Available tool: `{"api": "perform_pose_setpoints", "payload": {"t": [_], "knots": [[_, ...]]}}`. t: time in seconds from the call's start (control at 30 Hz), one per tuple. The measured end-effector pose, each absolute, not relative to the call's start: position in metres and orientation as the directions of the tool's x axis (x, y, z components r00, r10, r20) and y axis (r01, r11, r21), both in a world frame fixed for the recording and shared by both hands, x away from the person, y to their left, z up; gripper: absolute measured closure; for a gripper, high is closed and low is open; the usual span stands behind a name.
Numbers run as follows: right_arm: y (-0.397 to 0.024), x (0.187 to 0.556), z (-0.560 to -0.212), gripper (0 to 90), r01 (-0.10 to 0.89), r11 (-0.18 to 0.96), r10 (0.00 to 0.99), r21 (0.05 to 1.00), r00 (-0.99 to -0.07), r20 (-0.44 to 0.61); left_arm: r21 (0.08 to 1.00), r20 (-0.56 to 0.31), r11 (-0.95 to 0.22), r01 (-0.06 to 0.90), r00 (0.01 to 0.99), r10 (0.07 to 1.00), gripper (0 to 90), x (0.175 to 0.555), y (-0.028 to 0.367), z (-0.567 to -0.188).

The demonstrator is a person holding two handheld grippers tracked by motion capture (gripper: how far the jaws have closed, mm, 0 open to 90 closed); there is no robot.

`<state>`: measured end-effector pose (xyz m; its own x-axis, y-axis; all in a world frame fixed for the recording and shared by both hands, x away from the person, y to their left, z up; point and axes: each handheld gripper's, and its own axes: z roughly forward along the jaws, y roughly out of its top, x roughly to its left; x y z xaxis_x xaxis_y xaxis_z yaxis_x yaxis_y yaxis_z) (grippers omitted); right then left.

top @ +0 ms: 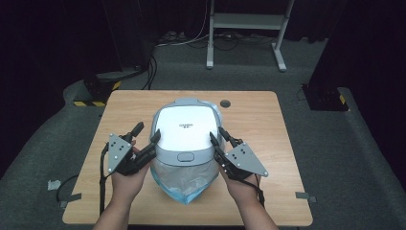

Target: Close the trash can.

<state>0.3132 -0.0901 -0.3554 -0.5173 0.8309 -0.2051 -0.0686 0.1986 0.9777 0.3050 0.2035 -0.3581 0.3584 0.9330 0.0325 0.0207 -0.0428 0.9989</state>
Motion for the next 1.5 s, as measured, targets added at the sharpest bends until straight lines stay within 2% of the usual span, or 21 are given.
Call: {"api": "perform_pose_setpoints", "payload": {"t": [0.13, 0.43, 0.7, 0.83, 0.93, 1.13, 1.33, 1.43, 1.5], "knots": [[-0.091, 0.316, -0.351, 56.9, -0.056, 0.197, 0.836, 0.979, -0.512, -0.198, 0.998, 0.037, -0.052, 0.034, 0.357, 0.933, 34.5, 0.307, 0.207, -0.353], [-0.107, 0.325, -0.343, 47.4, -0.032, 0.161, 0.866, 0.987, -0.474, -0.156, 0.998, 0.015, -0.035, 0.058, 0.305, 0.952, 29.1, 0.309, 0.245, -0.357], [-0.128, 0.33, -0.358, 40.8, 0.016, 0.151, 0.905, 0.988, -0.405, -0.132, 0.989, 0.022, -0.058, 0.139, 0.249, 0.968, 20.3, 0.31, 0.285, -0.389], [-0.14, 0.337, -0.375, 39.0, 0.063, 0.165, 0.917, 0.984, -0.377, -0.129, 0.978, -0.013, -0.037, 0.206, 0.236, 0.972, 18.1, 0.312, 0.301, -0.414], [-0.147, 0.343, -0.392, 38.6, 0.119, 0.173, 0.921, 0.978, -0.371, -0.118, 0.959, -0.002, -0.062, 0.276, 0.228, 0.974, 15.1, 0.315, 0.31, -0.433], [-0.162, 0.352, -0.434, 37.4, 0.237, 0.195, 0.929, 0.952, -0.355, -0.103, 0.907, -0.016, -0.086, 0.413, 0.238, 0.971, 14.7, 0.321, 0.323, -0.478], [-0.182, 0.362, -0.479, 36.7, 0.413, 0.186, 0.946, 0.891, -0.32, -0.049, 0.81, -0.002, -0.166, 0.563, 0.285, 0.958, 15.3, 0.327, 0.328, -0.519], [-0.192, 0.364, -0.496, 35.3, 0.477, 0.184, 0.953, 0.859, -0.3, -0.038, 0.766, 0.017, -0.196, 0.612, 0.285, 0.958, 15.5, 0.329, 0.326, -0.527], [-0.197, 0.366, -0.505, 34.6, 0.524, 0.184, 0.954, 0.832, -0.3, -0.022, 0.764, 0.027, -0.207, 0.612, 0.29, 0.957, 15.8, 0.329, 0.323, -0.528]]}}
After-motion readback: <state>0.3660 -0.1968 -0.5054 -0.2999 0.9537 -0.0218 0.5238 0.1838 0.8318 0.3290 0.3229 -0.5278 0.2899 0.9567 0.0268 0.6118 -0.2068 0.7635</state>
